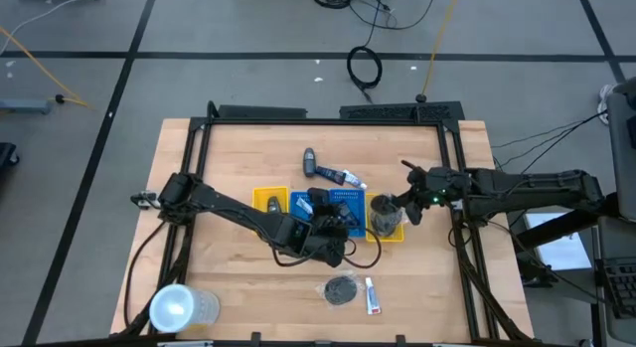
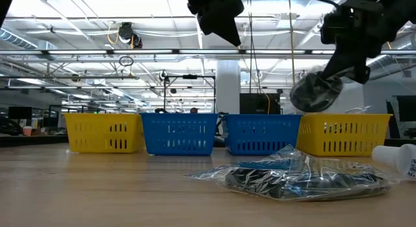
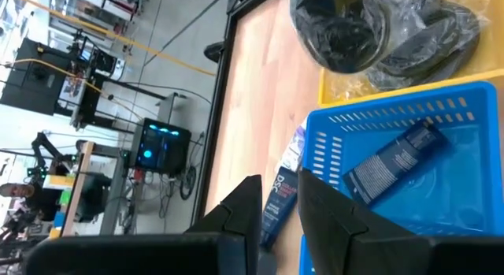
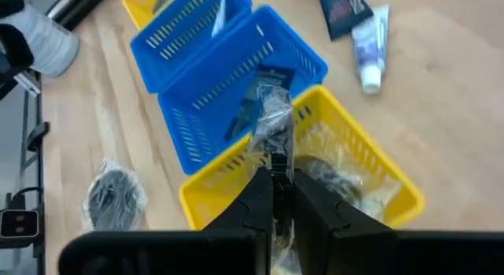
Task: Pick & Place Travel size toiletries
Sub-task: Put the black hairbrush into the right yellow basket
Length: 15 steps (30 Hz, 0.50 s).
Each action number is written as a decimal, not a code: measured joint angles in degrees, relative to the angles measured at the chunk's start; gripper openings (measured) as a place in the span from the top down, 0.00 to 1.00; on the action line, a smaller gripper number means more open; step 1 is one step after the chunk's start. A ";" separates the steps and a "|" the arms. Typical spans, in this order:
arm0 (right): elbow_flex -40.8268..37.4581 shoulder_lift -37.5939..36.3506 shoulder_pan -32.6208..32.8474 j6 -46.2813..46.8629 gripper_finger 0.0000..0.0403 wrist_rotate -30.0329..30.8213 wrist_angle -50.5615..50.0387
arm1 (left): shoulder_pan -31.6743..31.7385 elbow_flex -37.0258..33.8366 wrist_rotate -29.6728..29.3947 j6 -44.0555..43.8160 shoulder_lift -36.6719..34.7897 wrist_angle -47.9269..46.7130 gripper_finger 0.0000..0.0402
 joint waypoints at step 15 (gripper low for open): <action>0.00 0.00 0.50 5.83 0.96 -4.49 -3.37 | 3.02 0.00 7.88 -0.44 0.00 -1.20 0.79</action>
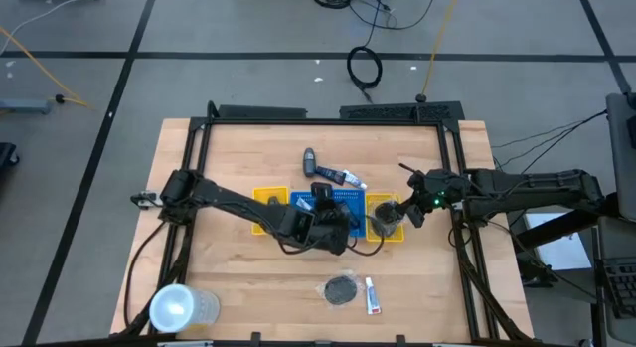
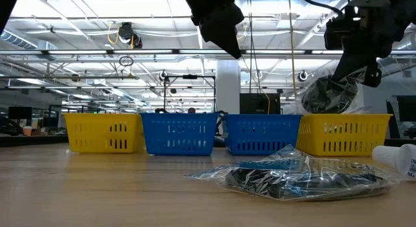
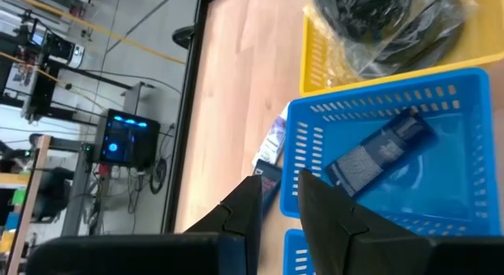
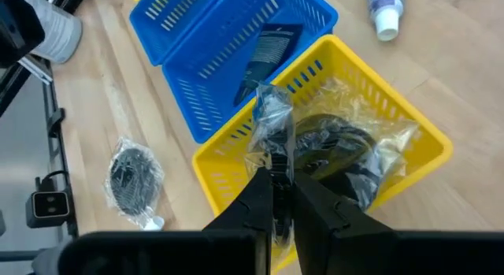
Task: Pick & Place Travel size toiletries
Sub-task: Put the black hairbrush into the right yellow basket
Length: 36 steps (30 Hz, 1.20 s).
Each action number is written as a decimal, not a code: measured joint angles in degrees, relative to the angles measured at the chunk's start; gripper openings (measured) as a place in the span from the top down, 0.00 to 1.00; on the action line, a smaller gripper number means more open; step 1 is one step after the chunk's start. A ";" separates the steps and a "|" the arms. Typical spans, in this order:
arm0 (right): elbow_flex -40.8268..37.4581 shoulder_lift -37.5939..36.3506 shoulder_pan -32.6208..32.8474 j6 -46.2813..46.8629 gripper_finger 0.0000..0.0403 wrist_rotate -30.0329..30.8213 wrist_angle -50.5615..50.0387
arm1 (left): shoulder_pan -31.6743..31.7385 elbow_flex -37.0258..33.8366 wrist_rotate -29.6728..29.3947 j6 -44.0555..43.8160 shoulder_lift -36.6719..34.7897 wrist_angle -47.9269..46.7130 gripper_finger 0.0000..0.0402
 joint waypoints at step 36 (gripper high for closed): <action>0.00 0.09 1.00 -11.96 0.59 -2.99 8.68 | -1.01 0.00 37.04 -5.36 0.32 1.45 0.79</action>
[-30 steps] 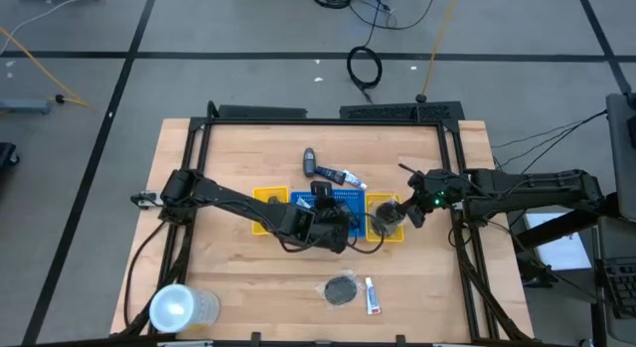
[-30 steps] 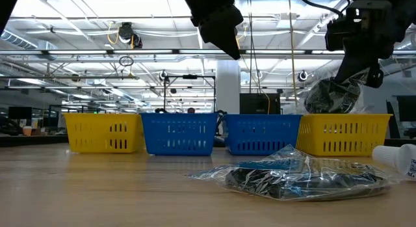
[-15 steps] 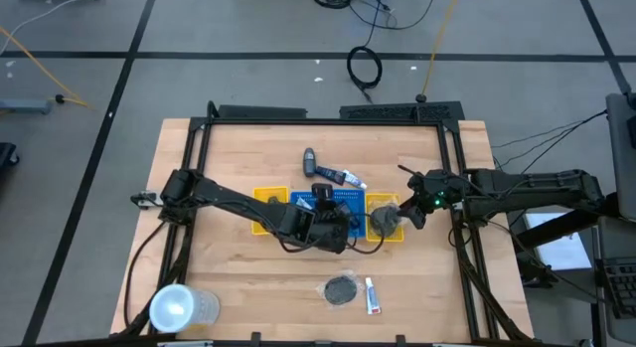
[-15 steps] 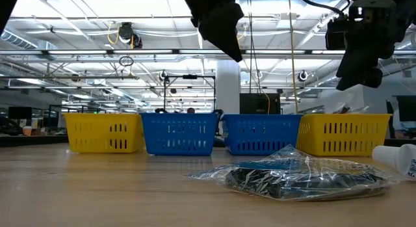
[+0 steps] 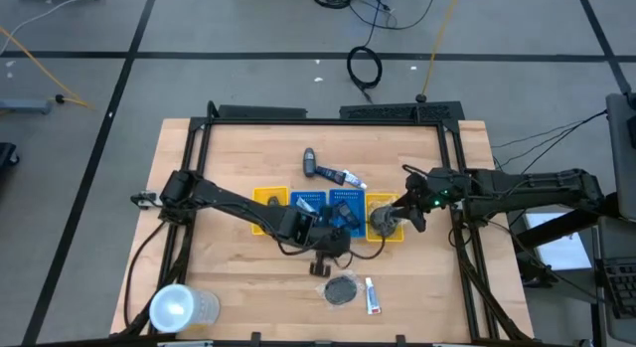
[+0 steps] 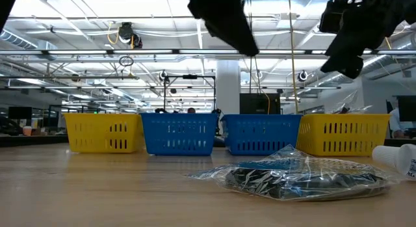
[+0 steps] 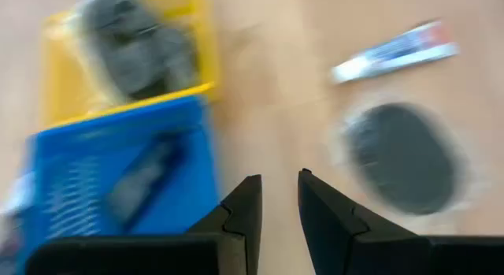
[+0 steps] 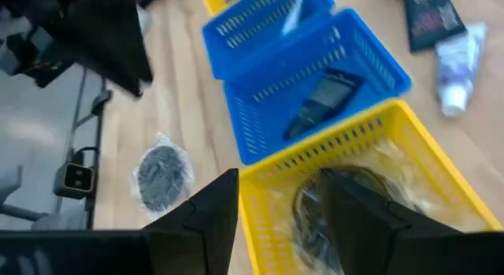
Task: Pick & Place Travel size toiletries
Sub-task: Put the black hairbrush into the right yellow basket
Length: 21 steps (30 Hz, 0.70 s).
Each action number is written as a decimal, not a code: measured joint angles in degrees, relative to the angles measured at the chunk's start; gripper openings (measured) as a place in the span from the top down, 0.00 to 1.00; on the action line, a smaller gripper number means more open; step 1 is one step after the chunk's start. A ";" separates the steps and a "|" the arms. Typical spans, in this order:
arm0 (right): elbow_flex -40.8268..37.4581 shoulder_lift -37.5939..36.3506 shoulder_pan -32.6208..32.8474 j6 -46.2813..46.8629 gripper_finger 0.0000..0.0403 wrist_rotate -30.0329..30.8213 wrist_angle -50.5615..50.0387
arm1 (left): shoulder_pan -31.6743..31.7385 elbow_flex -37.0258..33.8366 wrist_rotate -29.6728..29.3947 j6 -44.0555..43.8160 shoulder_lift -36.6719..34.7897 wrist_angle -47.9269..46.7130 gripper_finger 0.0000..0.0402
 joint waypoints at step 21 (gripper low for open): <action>0.00 0.24 6.73 -2.41 0.59 0.36 8.74 | -0.71 -0.02 9.20 -10.12 10.15 8.36 0.79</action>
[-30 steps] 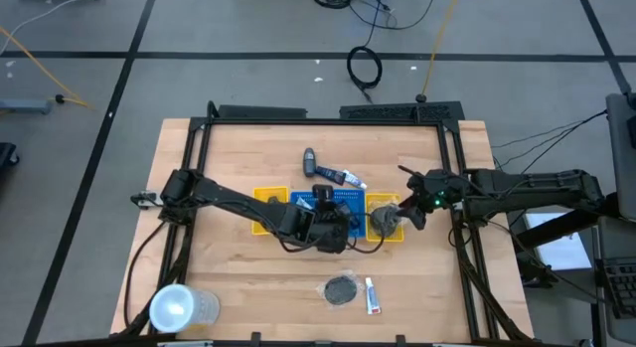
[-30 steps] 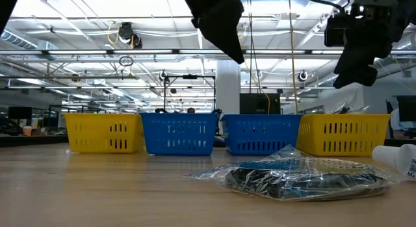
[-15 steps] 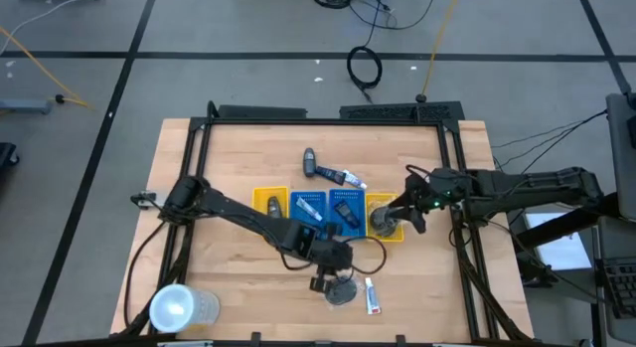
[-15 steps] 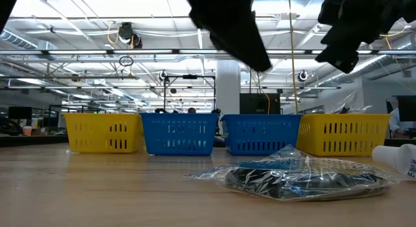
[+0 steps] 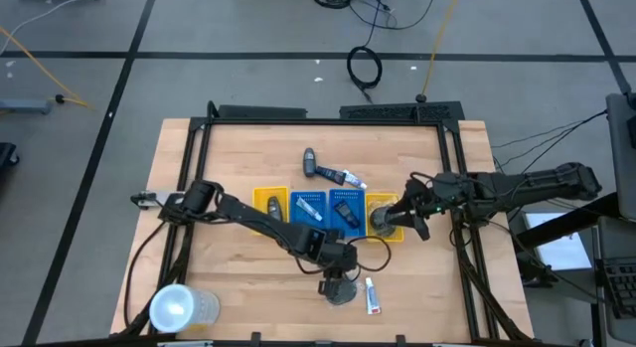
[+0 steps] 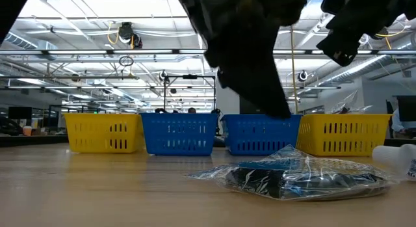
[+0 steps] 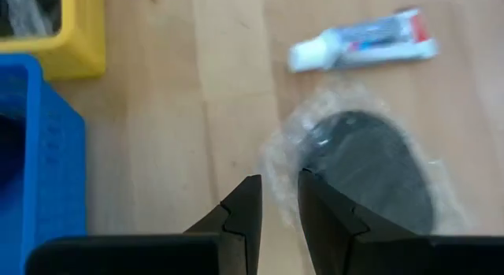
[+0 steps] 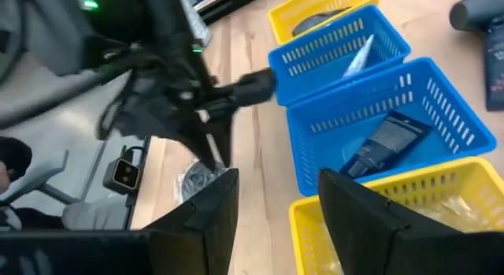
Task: Pick & Place Travel size toiletries
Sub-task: Put the black hairbrush into the right yellow basket
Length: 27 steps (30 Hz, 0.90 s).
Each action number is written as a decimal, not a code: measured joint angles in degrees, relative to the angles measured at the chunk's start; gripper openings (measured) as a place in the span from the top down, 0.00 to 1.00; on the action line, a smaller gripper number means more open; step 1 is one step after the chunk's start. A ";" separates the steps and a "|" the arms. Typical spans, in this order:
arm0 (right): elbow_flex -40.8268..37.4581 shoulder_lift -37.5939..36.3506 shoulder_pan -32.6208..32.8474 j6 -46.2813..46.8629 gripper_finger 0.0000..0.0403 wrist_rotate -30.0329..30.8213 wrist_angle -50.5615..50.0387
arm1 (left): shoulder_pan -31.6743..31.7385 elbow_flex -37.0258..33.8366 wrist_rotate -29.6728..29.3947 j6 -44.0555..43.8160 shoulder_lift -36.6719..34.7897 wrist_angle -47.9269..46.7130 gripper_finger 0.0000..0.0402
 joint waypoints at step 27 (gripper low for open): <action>-0.01 0.96 1.28 -2.36 0.59 1.64 -0.04 | 2.69 -1.09 7.80 -1.77 4.98 5.09 0.79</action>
